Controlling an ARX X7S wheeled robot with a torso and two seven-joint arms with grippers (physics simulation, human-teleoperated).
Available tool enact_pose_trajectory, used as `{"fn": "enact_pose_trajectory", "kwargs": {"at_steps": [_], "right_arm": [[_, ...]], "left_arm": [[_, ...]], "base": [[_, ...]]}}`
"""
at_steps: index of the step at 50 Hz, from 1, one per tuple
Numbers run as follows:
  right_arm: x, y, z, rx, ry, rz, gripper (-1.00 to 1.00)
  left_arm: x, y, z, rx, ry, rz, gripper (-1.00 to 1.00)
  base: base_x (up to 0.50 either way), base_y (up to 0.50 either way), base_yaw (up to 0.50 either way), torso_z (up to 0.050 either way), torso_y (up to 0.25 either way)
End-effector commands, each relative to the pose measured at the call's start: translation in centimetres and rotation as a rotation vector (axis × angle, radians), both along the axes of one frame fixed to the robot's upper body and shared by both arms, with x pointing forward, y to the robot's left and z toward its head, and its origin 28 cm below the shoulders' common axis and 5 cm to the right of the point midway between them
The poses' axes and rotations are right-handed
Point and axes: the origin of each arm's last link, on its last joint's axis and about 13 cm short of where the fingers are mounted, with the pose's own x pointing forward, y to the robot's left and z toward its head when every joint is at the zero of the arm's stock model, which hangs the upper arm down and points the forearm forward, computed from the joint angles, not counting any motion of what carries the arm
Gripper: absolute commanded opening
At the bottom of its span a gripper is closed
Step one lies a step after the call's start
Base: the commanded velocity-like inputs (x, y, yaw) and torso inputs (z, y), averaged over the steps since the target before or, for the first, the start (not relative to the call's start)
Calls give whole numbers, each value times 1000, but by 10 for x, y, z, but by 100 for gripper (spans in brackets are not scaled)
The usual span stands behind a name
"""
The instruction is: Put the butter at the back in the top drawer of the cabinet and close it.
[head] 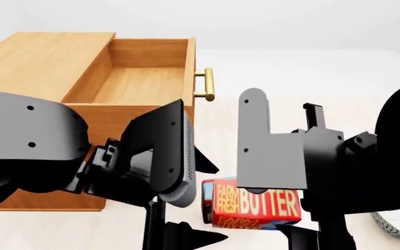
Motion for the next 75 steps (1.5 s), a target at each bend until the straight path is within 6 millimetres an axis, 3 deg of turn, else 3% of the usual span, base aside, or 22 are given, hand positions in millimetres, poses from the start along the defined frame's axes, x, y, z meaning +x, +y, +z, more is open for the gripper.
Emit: {"fn": "enact_pose_trajectory", "kwargs": {"at_steps": [1, 31, 32, 56, 57, 75], "right_arm": [[0, 1, 5, 11, -63, 3, -100], [0, 2, 4, 8, -61, 12, -100], [0, 2, 4, 8, -61, 11, -100], [2, 2, 1, 10, -51, 6, -100], [2, 1, 1, 11, -53, 4, 100], [9, -13, -3, 9, -47, -66, 100]], "left_arm": [[4, -3, -4, 9, 6, -5, 100], [5, -10, -8, -1, -2, -28, 100], [5, -10, -8, -9, -5, -24, -100], [4, -7, -2, -126, -84, 22, -100], [4, -7, -2, -123, -85, 26, -100], [5, 8, -2, -84, -84, 83, -100]], "base": [[0, 0, 0, 0, 10], [0, 0, 0, 1, 0], [0, 0, 0, 0, 0], [0, 0, 0, 0, 0], [0, 0, 0, 0, 0], [0, 0, 0, 1, 1]]}}
